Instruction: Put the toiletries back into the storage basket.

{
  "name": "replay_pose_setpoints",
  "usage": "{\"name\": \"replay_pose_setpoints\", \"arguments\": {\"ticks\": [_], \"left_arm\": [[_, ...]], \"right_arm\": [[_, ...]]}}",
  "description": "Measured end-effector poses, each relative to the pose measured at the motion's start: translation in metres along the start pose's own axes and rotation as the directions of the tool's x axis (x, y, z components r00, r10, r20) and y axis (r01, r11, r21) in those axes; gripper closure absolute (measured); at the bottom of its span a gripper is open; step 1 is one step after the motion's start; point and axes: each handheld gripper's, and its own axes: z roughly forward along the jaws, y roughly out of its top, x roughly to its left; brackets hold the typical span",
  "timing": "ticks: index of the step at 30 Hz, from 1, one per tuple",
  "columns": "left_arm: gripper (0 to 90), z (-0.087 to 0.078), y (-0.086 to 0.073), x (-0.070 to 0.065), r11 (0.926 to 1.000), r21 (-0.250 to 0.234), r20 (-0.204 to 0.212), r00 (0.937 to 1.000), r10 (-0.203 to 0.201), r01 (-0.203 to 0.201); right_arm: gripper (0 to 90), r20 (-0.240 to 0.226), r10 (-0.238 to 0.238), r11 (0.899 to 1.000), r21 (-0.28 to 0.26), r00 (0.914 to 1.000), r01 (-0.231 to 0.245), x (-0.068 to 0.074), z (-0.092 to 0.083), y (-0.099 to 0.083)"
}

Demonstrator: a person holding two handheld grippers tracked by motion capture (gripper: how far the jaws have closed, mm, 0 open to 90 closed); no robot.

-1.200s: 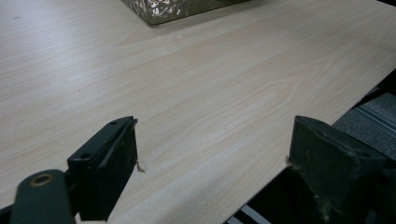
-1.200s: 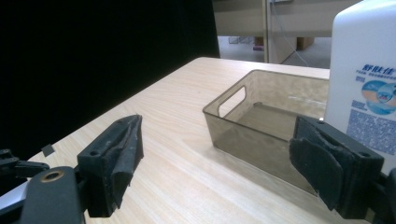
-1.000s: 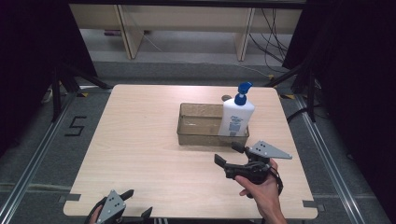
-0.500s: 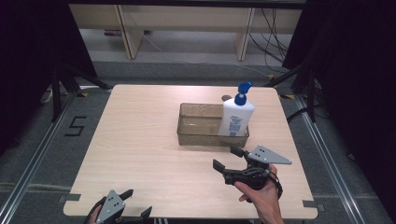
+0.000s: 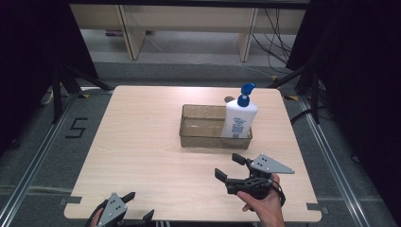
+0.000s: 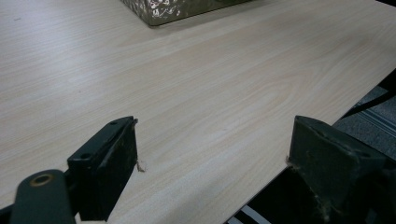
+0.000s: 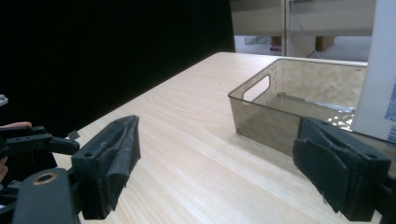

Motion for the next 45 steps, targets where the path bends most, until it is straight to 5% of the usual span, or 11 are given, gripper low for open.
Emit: {"name": "replay_pose_setpoints", "arguments": {"ticks": [7, 15, 17, 45], "left_arm": [[14.9, 0.0, 0.0, 0.0, 1.0, 0.005, -0.001, 1.0, 0.005, -0.005], [14.9, 0.0, 0.0, 0.0, 1.0, 0.005, 0.001, 1.0, 0.005, -0.005], [14.9, 0.0, 0.0, 0.0, 1.0, 0.004, 0.001, 1.0, 0.004, -0.004], [14.9, 0.001, -0.001, -0.002, 0.9998, 0.014, 0.009, 0.9999, 0.01, -0.011]], "right_arm": [[15.6, -0.011, -0.006, 1.0, -0.018, 0.9999, 0.006, 0.002, -0.001, -0.003], [15.7, -0.015, 0.044, 0.999, 0.014, 0.9989, -0.044, 0.004, -0.004, -0.012], [15.6, -0.013, 0.004, 1.0, 0.002, 0.9999, -0.004, 0.001, -0.004, -0.014], [15.5, -0.007, -0.006, 0.999, 0.04, 1.0, 0.007, 0.008, -0.026, -0.049]]}}
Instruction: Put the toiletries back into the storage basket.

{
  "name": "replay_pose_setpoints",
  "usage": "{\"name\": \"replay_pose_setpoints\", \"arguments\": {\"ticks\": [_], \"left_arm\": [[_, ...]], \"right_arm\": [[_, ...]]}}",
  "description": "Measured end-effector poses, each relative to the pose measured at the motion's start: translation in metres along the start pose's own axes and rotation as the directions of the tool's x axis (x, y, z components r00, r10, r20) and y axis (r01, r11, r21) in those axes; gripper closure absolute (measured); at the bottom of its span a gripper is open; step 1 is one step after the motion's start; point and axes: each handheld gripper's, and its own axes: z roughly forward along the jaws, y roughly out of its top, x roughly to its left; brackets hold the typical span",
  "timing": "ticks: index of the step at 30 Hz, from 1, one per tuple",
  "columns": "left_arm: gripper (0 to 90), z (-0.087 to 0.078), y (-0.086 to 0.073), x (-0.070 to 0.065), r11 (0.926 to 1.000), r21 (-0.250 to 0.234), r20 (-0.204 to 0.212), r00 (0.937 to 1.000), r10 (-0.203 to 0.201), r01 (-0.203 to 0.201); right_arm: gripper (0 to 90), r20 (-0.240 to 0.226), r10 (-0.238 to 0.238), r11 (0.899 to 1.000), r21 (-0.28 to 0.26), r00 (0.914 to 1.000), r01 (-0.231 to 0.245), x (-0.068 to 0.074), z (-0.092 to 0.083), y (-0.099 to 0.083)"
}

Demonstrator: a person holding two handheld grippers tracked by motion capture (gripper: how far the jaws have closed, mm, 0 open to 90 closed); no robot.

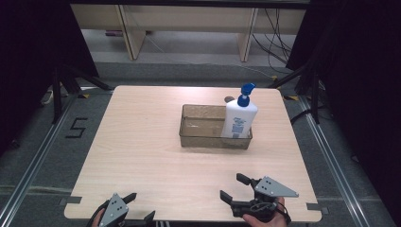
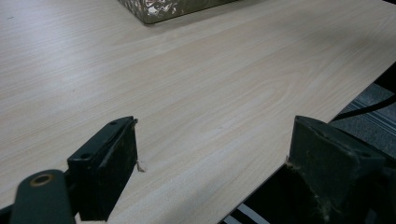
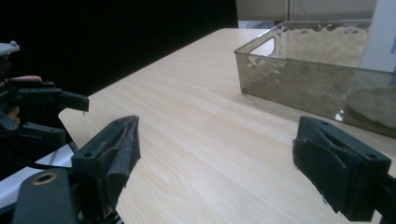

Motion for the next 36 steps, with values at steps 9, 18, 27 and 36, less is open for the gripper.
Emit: {"name": "replay_pose_setpoints", "arguments": {"ticks": [9, 18, 27, 36], "left_arm": [[14.9, 0.001, 0.0, -0.002, 1.0, -0.002, 0.003, 1.0, 0.002, -0.002], [14.9, 0.001, -0.001, -0.003, 0.9999, 0.009, 0.01, 0.9999, 0.009, -0.009], [14.9, 0.003, -0.002, -0.005, 1.0, 0.008, 0.027, 0.9996, 0.003, -0.004], [14.9, 0.003, -0.002, -0.005, 1.0, 0.006, 0.03, 0.9995, 0.001, -0.001]], "right_arm": [[15.5, 0.018, -0.018, 0.999, 0.031, 0.9997, 0.017, 0.0, -0.005, -0.015], [15.6, 0.022, 0.001, 0.998, 0.059, 0.9998, -0.003, 0.0, -0.009, -0.023], [15.7, 0.022, 0.023, 0.998, 0.065, 0.9995, -0.025, -0.001, -0.019, -0.03], [15.7, 0.027, 0.011, 0.994, 0.107, 0.9996, -0.014, 0.001, -0.021, -0.037]]}}
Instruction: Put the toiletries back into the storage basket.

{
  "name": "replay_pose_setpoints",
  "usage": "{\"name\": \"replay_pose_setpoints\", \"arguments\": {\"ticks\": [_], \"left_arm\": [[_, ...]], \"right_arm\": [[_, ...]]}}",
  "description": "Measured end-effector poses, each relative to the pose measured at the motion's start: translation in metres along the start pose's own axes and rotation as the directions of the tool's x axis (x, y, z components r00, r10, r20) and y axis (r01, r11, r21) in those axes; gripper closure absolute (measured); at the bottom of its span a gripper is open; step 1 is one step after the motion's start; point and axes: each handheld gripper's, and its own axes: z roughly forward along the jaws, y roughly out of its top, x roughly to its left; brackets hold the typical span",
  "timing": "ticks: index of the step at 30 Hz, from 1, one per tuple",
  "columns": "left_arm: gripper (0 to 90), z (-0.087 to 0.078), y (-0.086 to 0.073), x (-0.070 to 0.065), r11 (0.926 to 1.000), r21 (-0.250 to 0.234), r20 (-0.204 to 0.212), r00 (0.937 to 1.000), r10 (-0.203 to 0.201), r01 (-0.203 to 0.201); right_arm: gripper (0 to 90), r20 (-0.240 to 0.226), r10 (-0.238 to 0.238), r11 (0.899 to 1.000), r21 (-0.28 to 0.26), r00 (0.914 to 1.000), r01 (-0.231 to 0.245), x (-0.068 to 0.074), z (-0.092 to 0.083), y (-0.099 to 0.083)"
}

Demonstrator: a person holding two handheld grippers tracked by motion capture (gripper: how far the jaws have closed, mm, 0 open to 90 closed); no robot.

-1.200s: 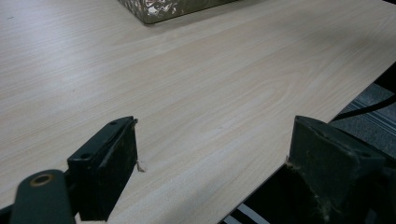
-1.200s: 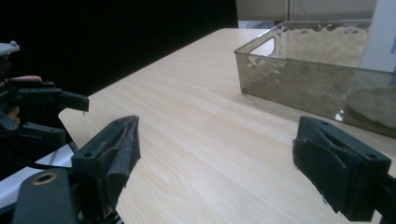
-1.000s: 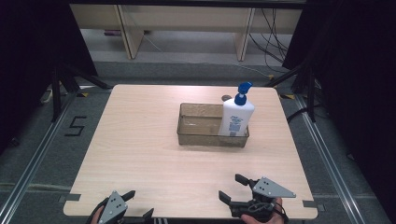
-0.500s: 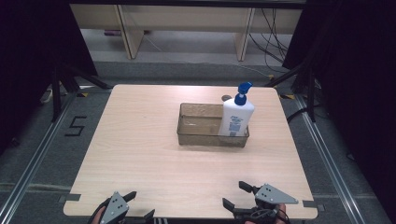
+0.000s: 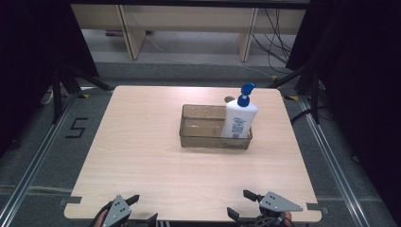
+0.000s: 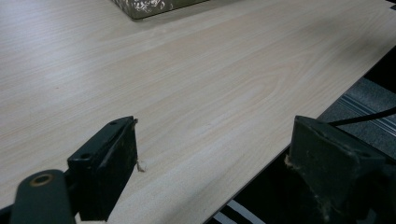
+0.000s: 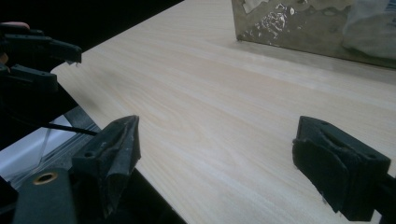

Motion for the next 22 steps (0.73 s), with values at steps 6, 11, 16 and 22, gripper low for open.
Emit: {"name": "replay_pose_setpoints", "arguments": {"ticks": [6, 11, 16, 22], "left_arm": [[14.9, -0.0005, 0.0004, -0.0002, 1.0, 0.008, -0.001, 1.0, 0.004, -0.004], [14.9, -0.0008, 0.0009, -0.001, 0.9999, 0.009, 0.0, 1.0, 0.006, -0.006], [14.9, -0.0011, 0.0011, -0.0012, 0.9998, 0.019, -0.005, 1.0, 0.003, -0.003], [14.9, -0.0011, 0.0011, 0.0002, 0.9999, 0.012, 0.005, 0.9999, 0.011, -0.011]], "right_arm": [[15.7, 0.016, 0.002, 1.0, 0.001, 0.9999, -0.002, -0.0015, -0.005, -0.0039], [15.6, 0.022, 0.007, 1.0, 0.004, 0.9997, -0.007, -0.0016, -0.0083, -0.005], [15.7, 0.009, 0.0, 1.0, 0.001, 1.0, 0.0, -0.0016, -0.0071, -0.0061], [15.6, 0.033, -0.001, 1.0, 0.009, 0.9995, 0.001, -0.003, -0.0094, -0.0065]]}}
